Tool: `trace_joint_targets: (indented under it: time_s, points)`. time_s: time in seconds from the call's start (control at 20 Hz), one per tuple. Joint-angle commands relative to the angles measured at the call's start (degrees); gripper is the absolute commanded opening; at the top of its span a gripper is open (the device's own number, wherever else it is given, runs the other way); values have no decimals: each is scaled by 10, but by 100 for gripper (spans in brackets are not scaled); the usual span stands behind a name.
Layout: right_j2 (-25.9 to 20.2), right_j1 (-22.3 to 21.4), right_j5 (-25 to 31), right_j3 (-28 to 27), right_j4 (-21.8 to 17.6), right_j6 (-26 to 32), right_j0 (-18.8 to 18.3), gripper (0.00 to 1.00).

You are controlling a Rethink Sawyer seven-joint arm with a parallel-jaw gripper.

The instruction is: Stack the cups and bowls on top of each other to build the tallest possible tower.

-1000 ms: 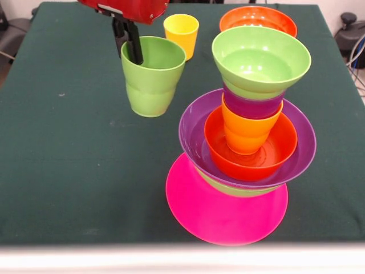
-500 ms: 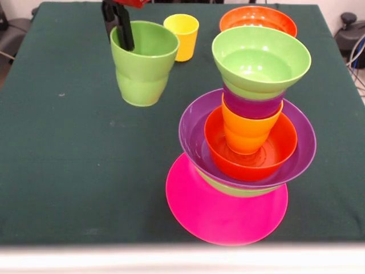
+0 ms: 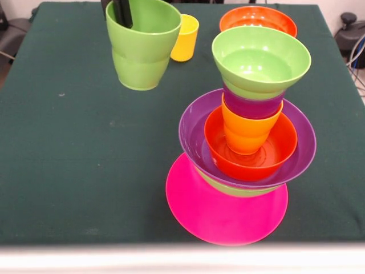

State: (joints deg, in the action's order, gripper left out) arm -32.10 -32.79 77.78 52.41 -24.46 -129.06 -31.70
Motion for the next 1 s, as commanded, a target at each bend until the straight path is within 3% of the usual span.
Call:
trace_joint_targets:
  time_s: [0.05, 0.6, 1.0]
  points:
    - [-5, -2, 69, -35, -29, 133, 31, 0]
    - [3, 4, 80, -71, -35, 118, 64, 0]
    - [0, 3, 164, -141, -46, 134, 82, 0]
